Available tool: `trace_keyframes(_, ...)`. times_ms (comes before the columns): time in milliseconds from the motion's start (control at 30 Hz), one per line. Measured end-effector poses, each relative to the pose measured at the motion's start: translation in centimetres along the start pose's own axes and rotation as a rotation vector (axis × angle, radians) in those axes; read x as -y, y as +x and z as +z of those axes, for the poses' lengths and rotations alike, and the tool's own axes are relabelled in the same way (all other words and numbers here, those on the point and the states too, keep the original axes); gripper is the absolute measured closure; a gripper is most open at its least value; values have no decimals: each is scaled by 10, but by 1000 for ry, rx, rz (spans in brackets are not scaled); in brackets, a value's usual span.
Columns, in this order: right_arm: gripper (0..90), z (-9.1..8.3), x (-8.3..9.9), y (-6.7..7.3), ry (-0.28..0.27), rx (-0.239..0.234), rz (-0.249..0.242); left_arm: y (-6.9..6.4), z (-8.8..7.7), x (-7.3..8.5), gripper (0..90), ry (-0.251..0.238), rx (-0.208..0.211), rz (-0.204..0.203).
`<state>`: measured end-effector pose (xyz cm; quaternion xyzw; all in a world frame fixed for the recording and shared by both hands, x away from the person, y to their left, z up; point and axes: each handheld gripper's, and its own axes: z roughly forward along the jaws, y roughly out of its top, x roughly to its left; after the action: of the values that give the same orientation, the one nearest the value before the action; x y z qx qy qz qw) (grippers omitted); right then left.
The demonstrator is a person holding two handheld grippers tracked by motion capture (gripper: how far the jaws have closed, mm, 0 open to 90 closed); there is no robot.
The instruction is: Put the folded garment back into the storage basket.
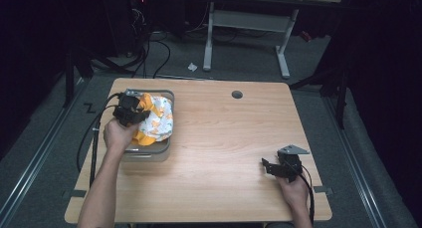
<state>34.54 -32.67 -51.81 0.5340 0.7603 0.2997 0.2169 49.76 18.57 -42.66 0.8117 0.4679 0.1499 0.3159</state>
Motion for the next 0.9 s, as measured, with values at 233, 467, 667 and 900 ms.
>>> trace_keyframes(233, 273, 0, 0, 0, 0, 0, 0, 6, 11, 9, 750, 35, -6, -39)
trace_keyframes(467, 273, 0, 0, 0, 1, 0, 0, 6, 23, 11, 727, 97, -57, -70)
trace_keyframes(667, 273, 0, 0, 0, 1, 1, 0, 7, 26, 12, 570, 161, -132, -88)
trace_keyframes(900, 273, 0, 0, 0, 2, 1, 0, 6, 11, 8, 440, 65, -129, -136)
